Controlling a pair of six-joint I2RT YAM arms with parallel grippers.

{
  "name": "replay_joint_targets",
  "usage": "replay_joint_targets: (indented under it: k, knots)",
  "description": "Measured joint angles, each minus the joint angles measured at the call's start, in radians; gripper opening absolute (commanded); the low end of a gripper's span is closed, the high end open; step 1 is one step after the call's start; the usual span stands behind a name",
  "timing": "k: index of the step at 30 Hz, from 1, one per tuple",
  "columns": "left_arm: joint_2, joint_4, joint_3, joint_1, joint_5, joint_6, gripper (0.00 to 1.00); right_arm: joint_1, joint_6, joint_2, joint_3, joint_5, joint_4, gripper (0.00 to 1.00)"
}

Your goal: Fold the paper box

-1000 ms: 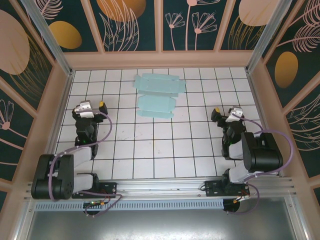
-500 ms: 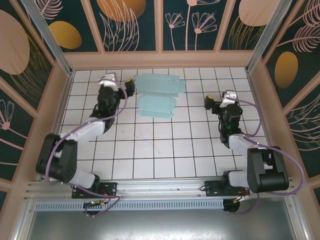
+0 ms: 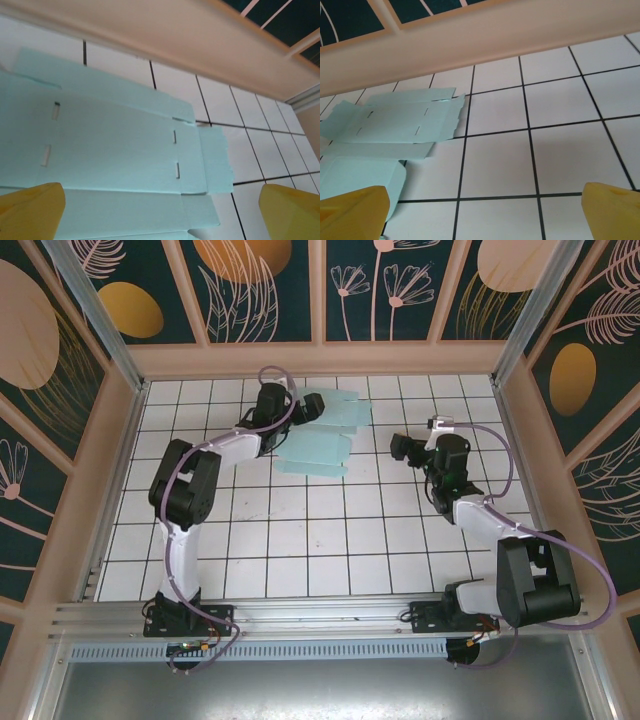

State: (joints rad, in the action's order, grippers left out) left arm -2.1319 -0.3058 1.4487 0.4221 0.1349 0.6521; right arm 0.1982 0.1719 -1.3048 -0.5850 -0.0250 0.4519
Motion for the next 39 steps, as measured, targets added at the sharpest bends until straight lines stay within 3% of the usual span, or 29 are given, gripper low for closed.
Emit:
replay_joint_targets:
  k: [10, 21, 31, 36, 39]
  knots:
    - [-0.038, 0.049, -0.041, 0.000, 0.100, 0.034, 0.99, 0.000, 0.029, -0.031, -0.028, -0.075, -0.061, 0.99]
    - [0.046, 0.099, -0.193, -0.005, 0.079, -0.069, 0.99, 0.007, 0.049, -0.095, -0.100, -0.107, -0.070, 0.99]
    - [0.235, 0.108, -0.423, -0.169, 0.095, -0.136, 0.99, 0.008, 0.047, -0.095, -0.107, -0.124, -0.102, 0.99]
    - [0.308, 0.100, -0.426, -0.131, 0.082, -0.128, 0.99, 0.029, 0.047, -0.138, -0.177, -0.146, -0.111, 0.99]
    - [0.287, 0.116, -0.333, -0.098, 0.045, -0.124, 0.99, 0.046, 0.047, -0.159, -0.204, -0.160, -0.109, 0.99]
